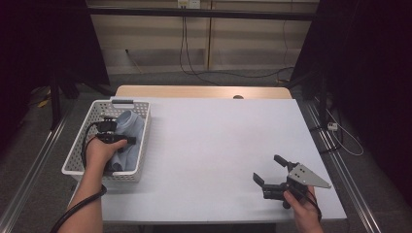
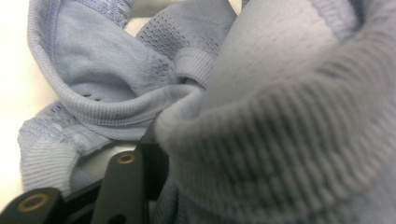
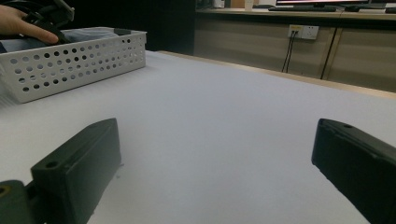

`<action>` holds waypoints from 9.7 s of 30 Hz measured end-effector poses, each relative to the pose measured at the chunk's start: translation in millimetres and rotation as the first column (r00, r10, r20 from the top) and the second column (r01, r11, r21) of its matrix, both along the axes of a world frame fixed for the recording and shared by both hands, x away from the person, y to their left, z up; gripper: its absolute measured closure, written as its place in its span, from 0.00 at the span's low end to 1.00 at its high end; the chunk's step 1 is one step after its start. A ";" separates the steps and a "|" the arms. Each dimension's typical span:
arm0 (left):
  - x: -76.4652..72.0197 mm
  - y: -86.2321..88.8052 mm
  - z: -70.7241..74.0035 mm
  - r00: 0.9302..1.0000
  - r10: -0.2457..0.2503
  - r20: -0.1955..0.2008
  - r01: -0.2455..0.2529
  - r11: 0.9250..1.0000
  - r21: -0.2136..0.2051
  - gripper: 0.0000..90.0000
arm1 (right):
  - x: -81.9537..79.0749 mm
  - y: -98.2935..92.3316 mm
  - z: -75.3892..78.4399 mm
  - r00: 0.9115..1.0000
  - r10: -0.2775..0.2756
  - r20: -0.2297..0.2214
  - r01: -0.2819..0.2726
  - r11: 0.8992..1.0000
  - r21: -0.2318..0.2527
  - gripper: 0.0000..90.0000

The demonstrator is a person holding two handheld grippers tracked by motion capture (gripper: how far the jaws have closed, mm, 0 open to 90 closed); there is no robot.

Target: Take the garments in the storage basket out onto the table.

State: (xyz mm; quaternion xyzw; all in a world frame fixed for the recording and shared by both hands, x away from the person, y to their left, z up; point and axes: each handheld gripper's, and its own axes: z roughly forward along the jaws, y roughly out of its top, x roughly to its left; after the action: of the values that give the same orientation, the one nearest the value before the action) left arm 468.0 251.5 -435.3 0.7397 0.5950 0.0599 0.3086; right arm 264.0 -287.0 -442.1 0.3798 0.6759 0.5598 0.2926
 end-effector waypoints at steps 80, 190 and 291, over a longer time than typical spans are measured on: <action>-5.7 -8.3 159.4 0.988 -0.077 0.137 0.081 0.996 -0.027 0.63 | -4.7 -5.4 -0.1 1.000 -0.011 0.005 0.011 1.000 -0.004 0.01; -29.1 -160.9 147.6 0.887 -0.434 0.161 0.451 0.887 -0.095 0.61 | -5.3 -6.2 1.8 1.000 0.003 -0.005 -0.003 1.000 0.002 0.01; -41.8 -212.2 87.1 0.844 -0.485 0.227 0.522 0.841 -0.145 0.65 | 0.3 -3.9 -1.1 0.999 0.032 -0.022 -0.033 0.999 -0.010 0.01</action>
State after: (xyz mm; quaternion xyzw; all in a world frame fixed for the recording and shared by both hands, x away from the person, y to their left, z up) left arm 426.2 39.3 -348.2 0.8267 0.3512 -0.0168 0.4393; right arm 264.3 -290.9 -443.2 0.3734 0.6879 0.5569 0.2779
